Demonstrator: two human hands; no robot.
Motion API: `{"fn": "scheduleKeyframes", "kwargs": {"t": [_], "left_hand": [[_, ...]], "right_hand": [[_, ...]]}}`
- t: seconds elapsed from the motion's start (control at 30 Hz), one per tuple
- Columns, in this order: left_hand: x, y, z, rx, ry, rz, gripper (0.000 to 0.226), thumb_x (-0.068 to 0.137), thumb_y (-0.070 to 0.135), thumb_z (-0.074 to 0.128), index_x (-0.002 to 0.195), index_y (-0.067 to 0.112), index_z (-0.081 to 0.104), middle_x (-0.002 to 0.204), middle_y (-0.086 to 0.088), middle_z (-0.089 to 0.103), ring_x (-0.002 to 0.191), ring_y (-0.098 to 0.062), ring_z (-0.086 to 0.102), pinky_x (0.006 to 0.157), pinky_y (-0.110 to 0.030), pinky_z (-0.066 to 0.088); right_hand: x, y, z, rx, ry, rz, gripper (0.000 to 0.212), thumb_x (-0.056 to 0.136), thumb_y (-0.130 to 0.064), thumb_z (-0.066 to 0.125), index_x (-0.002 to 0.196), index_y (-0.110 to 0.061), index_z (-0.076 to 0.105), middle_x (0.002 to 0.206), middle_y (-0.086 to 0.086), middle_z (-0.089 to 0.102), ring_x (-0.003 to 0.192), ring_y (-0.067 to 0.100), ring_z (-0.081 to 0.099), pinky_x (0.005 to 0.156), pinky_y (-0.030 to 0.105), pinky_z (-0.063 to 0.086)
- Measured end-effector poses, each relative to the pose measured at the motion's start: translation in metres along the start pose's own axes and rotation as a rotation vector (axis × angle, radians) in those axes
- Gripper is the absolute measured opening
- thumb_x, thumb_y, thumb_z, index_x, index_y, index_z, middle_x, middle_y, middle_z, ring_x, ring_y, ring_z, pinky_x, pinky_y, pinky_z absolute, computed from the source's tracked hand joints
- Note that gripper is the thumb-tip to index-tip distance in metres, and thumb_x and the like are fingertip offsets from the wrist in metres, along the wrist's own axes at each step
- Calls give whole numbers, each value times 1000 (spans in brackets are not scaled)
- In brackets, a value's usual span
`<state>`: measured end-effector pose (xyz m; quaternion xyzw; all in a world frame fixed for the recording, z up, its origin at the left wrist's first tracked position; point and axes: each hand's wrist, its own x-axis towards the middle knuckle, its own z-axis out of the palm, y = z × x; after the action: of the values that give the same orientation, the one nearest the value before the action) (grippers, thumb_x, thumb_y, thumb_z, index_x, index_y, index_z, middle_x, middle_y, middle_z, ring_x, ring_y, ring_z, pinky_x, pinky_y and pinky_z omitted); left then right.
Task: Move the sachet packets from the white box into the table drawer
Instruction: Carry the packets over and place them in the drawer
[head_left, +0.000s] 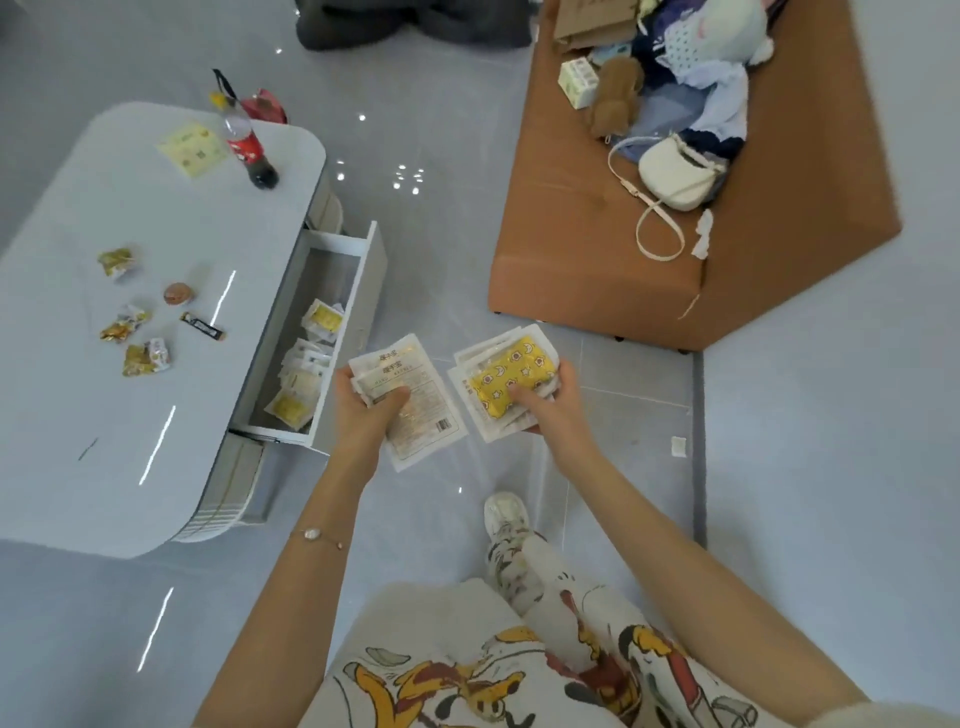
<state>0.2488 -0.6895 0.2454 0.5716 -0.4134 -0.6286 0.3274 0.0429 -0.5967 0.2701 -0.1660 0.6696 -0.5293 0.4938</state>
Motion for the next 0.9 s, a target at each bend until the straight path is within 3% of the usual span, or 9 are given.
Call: {"fn": "scheduleKeyframes", "kwargs": {"t": [0.17, 0.3, 0.43, 0.53, 0.67, 0.8, 0.9], "left_hand": [[33, 15, -16, -85, 183, -17, 52, 86, 3, 67, 124, 19, 35, 111, 3, 59, 105, -17, 61, 90, -41, 53], [57, 26, -33, -182, 352, -22, 53, 85, 3, 69, 126, 15, 37, 117, -3, 60, 106, -20, 62, 89, -41, 54], [82, 30, -54, -229, 459, -29, 45, 85, 3, 69, 115, 20, 39, 111, -1, 61, 103, -20, 63, 85, -39, 55], [107, 28, -73, -269, 527, -55, 44, 85, 5, 69, 113, 20, 39, 112, -4, 62, 102, -22, 64, 84, -40, 56], [152, 22, -96, -356, 591, -130, 44, 86, 2, 67, 111, 22, 38, 110, -3, 60, 100, -22, 62, 84, -42, 55], [195, 21, -119, -453, 640, -244, 46, 88, 3, 65, 117, 21, 35, 114, -5, 56, 105, -27, 59, 82, -39, 53], [220, 20, -138, -530, 683, -305, 50, 87, 2, 65, 124, 17, 35, 122, -11, 55, 110, -30, 58, 89, -46, 53]], "right_hand": [[62, -35, 38, -72, -183, 10, 37, 86, -9, 69, 111, -26, 48, 112, 4, 64, 100, 23, 67, 76, 40, 60], [108, -62, 76, -136, -320, -1, 36, 85, -9, 70, 109, -27, 49, 107, -2, 64, 98, 20, 67, 68, 33, 59], [150, -76, 121, -198, -387, -9, 41, 85, -11, 70, 118, -20, 47, 110, -1, 64, 95, 15, 68, 61, 25, 56], [182, -80, 155, -267, -436, -13, 41, 85, -13, 70, 119, -20, 48, 112, 1, 65, 96, 17, 68, 62, 26, 56], [227, -85, 200, -379, -518, -38, 35, 82, -18, 72, 106, -31, 49, 108, -7, 64, 95, 11, 67, 61, 23, 55], [261, -84, 238, -494, -580, -32, 35, 83, -18, 73, 101, -33, 48, 109, -8, 62, 101, 13, 64, 69, 32, 58], [286, -87, 268, -555, -610, 20, 36, 83, -18, 72, 102, -36, 48, 109, -10, 62, 102, 12, 64, 71, 32, 57]]}}
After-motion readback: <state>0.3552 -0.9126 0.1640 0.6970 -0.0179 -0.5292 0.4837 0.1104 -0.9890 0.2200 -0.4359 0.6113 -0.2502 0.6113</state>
